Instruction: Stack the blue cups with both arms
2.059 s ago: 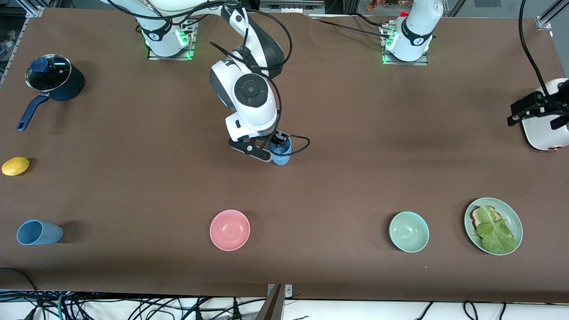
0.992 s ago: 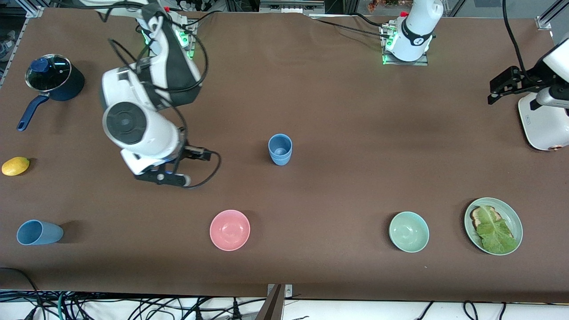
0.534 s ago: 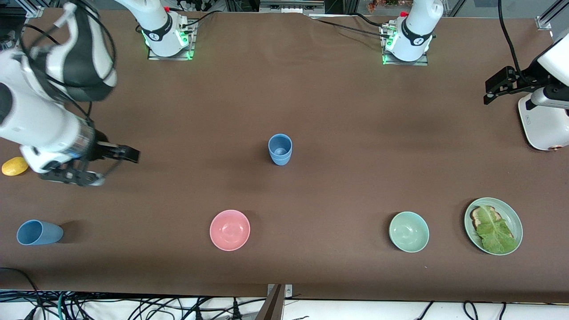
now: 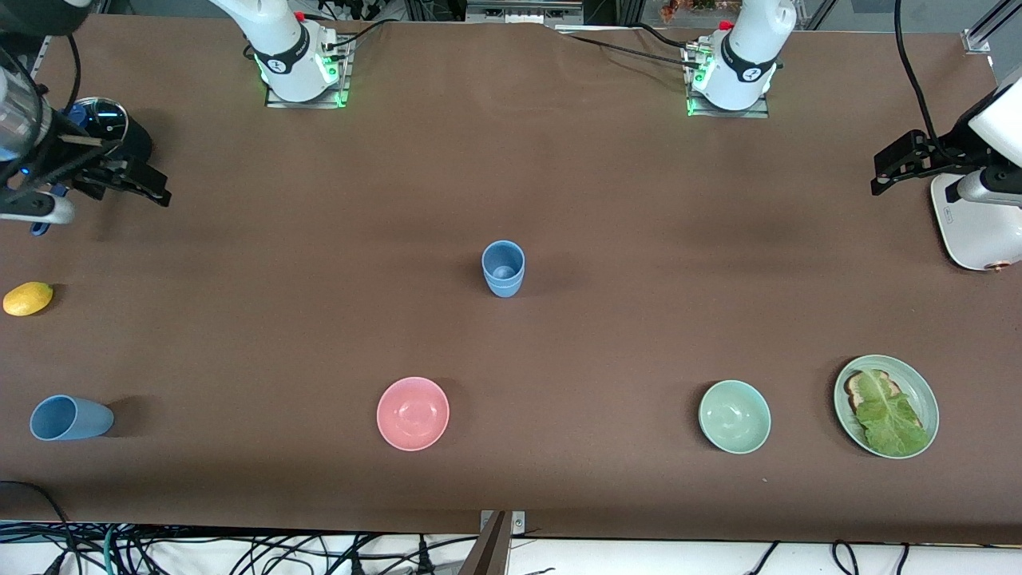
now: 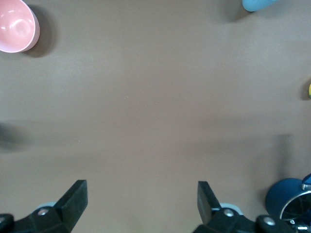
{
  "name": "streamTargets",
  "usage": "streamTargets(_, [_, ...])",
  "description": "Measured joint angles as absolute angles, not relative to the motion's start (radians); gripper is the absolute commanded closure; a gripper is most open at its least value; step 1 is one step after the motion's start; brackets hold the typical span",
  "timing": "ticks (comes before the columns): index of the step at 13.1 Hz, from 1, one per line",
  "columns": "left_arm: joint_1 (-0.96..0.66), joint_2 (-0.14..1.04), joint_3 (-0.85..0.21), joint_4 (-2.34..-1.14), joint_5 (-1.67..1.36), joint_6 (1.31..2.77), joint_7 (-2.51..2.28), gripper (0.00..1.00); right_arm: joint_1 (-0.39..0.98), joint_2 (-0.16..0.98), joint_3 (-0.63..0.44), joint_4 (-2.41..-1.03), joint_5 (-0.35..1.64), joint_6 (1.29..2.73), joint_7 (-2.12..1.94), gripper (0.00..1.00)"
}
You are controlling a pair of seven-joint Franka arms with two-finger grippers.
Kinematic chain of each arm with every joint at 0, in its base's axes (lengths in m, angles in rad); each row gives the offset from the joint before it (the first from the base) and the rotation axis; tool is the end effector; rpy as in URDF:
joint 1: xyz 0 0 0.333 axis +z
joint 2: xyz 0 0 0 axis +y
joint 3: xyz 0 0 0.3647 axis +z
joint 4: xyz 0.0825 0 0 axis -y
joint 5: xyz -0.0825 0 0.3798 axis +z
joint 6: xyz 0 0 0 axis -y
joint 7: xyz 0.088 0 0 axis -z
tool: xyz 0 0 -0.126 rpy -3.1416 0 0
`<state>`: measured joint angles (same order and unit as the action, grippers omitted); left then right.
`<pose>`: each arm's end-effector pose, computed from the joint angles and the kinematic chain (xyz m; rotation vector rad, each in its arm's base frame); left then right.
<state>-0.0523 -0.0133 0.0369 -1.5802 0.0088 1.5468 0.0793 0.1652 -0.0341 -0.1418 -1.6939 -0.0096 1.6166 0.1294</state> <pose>0.5425 -0.0071 0.6550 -3.1303 0.1481 0.0319 0.5381 0.0101 0.6188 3.1285 -0.1647 -0.0674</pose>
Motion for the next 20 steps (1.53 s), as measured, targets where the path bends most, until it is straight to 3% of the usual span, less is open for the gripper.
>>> streamTargets(20, [-0.061, -0.012, 0.027, -1.580, 0.007, 1.552, 0.013, 0.00, 0.141, 0.001, -0.100, -1.665, -0.017, 1.585, 0.121, 0.00])
